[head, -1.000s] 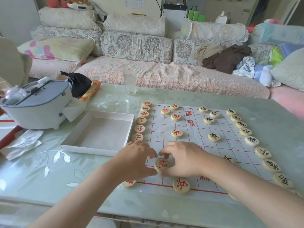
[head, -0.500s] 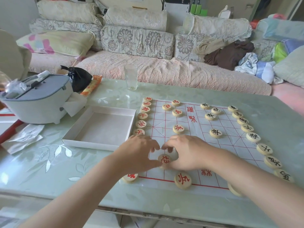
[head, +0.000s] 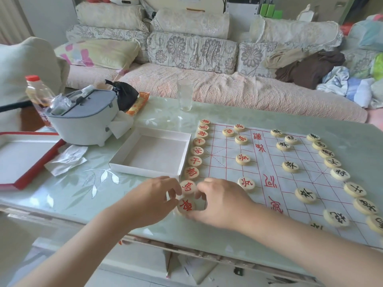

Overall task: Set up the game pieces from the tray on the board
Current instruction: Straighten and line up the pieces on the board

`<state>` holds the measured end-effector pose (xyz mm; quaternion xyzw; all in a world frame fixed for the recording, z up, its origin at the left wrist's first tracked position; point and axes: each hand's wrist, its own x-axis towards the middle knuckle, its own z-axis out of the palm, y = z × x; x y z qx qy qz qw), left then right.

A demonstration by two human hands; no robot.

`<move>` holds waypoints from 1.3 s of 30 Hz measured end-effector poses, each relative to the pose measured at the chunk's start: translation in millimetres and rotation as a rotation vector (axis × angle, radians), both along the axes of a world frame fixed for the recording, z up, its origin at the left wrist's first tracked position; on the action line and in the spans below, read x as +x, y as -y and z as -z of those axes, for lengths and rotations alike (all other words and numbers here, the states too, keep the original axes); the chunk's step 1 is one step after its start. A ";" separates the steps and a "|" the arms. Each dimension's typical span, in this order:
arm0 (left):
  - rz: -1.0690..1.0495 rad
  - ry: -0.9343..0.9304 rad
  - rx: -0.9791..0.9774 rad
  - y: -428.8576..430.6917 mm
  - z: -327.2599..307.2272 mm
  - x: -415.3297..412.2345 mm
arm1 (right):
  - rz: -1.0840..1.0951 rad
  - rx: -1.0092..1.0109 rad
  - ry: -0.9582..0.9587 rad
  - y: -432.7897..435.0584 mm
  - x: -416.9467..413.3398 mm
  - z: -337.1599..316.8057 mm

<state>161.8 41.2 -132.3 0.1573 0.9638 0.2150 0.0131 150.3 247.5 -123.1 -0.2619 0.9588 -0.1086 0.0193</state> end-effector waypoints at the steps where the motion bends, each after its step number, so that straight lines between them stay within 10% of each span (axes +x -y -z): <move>1: -0.002 0.018 -0.001 3.2 2.0 3.8 | 0.012 0.007 -0.010 4.6 1.9 0.7; 19: 0.024 0.048 -0.015 8.3 4.0 9.0 | 0.037 0.024 0.084 10.8 2.3 -2.2; 26: -0.022 -0.332 -0.004 16.5 6.4 -19.5 | 0.064 -0.050 0.083 4.4 -27.2 -13.2; 39: -0.067 -0.355 -0.111 39.2 30.0 -54.7 | -0.146 0.135 0.050 10.3 -43.3 -0.6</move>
